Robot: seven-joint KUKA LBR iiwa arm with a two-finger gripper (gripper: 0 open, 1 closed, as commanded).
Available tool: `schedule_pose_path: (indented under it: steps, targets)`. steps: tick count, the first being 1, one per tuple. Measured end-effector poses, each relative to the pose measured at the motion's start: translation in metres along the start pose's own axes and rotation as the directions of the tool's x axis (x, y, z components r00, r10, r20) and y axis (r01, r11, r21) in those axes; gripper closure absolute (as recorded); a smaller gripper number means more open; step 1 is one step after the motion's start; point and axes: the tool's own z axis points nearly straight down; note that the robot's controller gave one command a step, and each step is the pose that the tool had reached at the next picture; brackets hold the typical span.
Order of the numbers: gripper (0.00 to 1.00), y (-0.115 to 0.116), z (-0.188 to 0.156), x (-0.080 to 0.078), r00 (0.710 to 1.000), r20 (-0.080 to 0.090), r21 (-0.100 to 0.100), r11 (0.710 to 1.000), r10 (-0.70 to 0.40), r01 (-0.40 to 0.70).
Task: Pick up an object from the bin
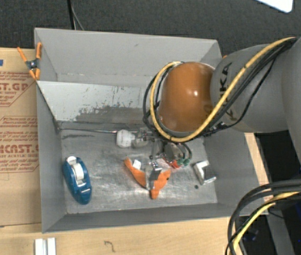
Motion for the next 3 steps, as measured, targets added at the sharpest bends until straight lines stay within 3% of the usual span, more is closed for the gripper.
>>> schedule_pose_path:
  steps: [1, 2, 3]
  targets:
    - [0.00, -0.022, 0.005, 0.006, 0.980, 0.009, -0.002, 0.980, 0.199, -0.199]
    - [0.00, -0.037, 0.076, 0.034, 0.965, 0.010, -0.002, 0.965, 0.262, -0.262]
    - [1.00, -0.036, 0.073, 0.033, 0.885, 0.011, -0.002, 0.885, 0.465, -0.465]
